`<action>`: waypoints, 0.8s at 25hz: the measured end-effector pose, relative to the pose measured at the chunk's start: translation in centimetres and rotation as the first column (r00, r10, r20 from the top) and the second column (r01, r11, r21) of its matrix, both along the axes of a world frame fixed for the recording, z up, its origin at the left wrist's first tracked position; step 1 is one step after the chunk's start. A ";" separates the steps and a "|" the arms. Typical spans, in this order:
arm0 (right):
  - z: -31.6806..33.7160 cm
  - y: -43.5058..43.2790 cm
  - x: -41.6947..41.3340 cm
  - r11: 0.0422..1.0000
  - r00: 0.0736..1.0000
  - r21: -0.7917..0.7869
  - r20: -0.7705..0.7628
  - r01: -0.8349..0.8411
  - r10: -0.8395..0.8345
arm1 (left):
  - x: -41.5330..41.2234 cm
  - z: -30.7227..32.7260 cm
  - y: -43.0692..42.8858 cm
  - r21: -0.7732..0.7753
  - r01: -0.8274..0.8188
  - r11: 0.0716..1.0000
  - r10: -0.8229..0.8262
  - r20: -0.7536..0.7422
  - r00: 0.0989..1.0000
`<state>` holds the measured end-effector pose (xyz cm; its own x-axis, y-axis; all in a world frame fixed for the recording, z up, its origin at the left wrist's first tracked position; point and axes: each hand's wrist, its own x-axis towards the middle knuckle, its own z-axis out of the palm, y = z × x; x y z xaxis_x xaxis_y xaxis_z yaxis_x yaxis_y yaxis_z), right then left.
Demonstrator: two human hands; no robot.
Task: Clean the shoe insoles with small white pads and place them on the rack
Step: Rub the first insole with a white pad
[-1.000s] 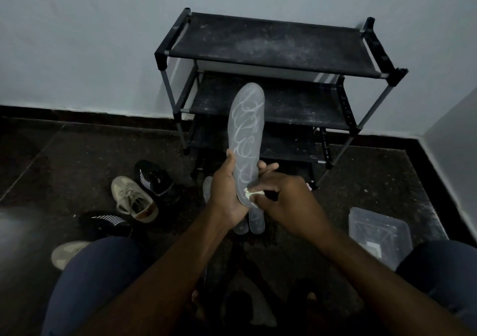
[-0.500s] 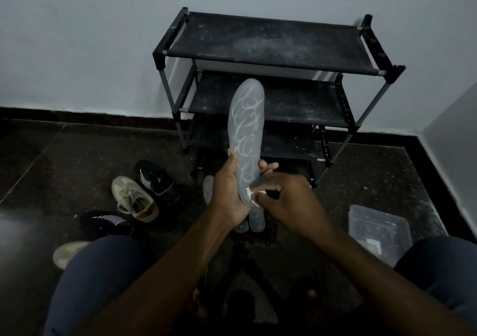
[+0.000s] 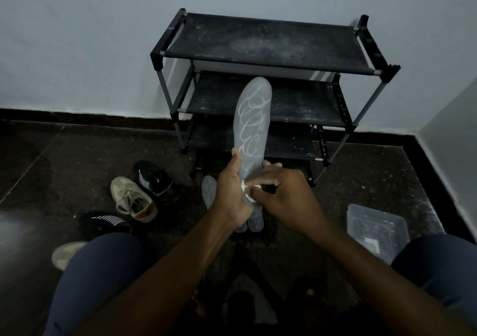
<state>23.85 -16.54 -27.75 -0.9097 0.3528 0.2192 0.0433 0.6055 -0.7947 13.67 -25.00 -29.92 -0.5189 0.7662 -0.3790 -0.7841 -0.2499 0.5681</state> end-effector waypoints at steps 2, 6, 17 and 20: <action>0.0 -0.4 0.7 0.998 0.998 0.012 0.021 -0.064 0.064 | -0.2 0.0 0.0 0.022 -0.021 1.000 0.021 0.014 1.000; 0.2 1.0 0.6 1.000 1.000 -0.028 -0.002 0.003 -0.003 | 0.1 0.9 -0.1 0.041 0.013 0.999 -0.012 -0.028 1.000; 0.2 0.8 0.6 1.000 0.999 -0.020 -0.054 -0.004 0.003 | -0.1 0.4 0.1 0.027 0.041 0.999 -0.040 -0.055 0.998; 0.1 0.1 1.6 0.997 0.997 0.001 -0.015 -0.077 0.077 | 0.0 0.7 -0.1 0.043 0.015 0.999 -0.012 -0.077 0.997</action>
<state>25.41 -16.42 -27.68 -0.9308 0.2813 0.2335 -0.0159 0.6068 -0.7947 13.64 -25.08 -29.17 -0.5348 0.7881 -0.3047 -0.7418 -0.2653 0.6159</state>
